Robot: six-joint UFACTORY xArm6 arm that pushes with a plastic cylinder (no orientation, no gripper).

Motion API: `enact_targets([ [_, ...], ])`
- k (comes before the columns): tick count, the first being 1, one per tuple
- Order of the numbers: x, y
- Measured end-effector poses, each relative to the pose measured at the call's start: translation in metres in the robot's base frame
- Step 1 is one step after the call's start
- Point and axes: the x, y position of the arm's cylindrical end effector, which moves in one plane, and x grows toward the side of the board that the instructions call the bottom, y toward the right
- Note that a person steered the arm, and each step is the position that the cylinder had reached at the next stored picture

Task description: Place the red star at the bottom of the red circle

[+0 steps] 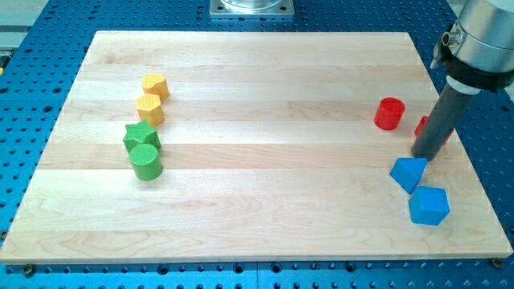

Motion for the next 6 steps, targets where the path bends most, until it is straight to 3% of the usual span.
enact_targets([
  [2,0.001,0.061],
  [3,-0.025,0.059],
  [4,-0.059,0.007],
  [6,-0.032,0.023],
])
